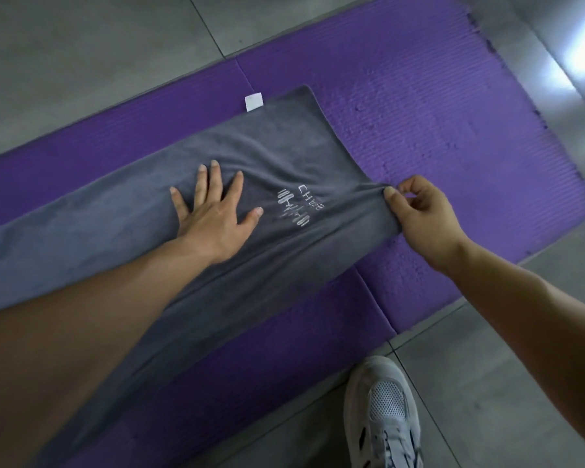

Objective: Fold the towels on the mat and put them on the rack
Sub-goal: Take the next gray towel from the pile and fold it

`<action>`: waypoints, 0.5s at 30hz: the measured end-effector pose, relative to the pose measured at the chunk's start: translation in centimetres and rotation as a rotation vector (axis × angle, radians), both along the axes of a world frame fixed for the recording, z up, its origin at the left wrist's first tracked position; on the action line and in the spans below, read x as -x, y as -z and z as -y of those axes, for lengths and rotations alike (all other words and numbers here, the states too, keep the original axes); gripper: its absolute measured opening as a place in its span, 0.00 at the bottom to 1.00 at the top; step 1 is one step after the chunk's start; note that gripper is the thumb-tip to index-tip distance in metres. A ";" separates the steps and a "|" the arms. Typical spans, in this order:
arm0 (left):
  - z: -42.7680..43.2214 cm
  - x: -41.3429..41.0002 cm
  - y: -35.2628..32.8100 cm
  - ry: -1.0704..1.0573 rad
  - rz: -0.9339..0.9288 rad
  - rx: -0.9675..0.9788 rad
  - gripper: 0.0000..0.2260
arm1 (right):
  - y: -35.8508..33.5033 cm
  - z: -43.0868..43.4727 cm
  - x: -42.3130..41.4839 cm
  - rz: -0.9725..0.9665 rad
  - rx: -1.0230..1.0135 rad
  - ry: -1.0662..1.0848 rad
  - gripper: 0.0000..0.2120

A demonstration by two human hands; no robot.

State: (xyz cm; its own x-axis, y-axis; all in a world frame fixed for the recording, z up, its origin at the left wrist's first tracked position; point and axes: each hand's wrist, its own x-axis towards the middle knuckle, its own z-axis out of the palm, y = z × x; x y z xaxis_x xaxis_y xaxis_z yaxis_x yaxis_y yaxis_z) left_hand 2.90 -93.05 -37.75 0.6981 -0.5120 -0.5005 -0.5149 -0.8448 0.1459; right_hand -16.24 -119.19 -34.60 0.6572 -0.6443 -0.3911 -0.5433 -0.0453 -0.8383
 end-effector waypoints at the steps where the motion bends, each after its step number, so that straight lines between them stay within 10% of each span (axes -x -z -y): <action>1: 0.0 0.0 0.0 0.000 -0.003 -0.004 0.35 | 0.0 -0.1 0.2 -0.037 0.047 -0.031 0.10; 8: -0.1 0.1 0.1 0.008 0.007 -0.006 0.35 | 0.6 0.4 1.8 -0.078 0.104 0.047 0.11; 15: -0.2 0.3 0.7 0.010 0.037 0.014 0.36 | 0.6 -0.3 1.5 -0.663 0.568 -0.369 0.16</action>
State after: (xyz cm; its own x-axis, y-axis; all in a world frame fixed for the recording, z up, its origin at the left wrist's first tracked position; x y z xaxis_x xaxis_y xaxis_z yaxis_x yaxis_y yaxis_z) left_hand 2.57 -92.90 -38.49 0.7108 -0.5257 -0.4673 -0.5285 -0.8376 0.1384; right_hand -17.76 -118.93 -35.24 0.6141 -0.6485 -0.4498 -0.7706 -0.6158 -0.1641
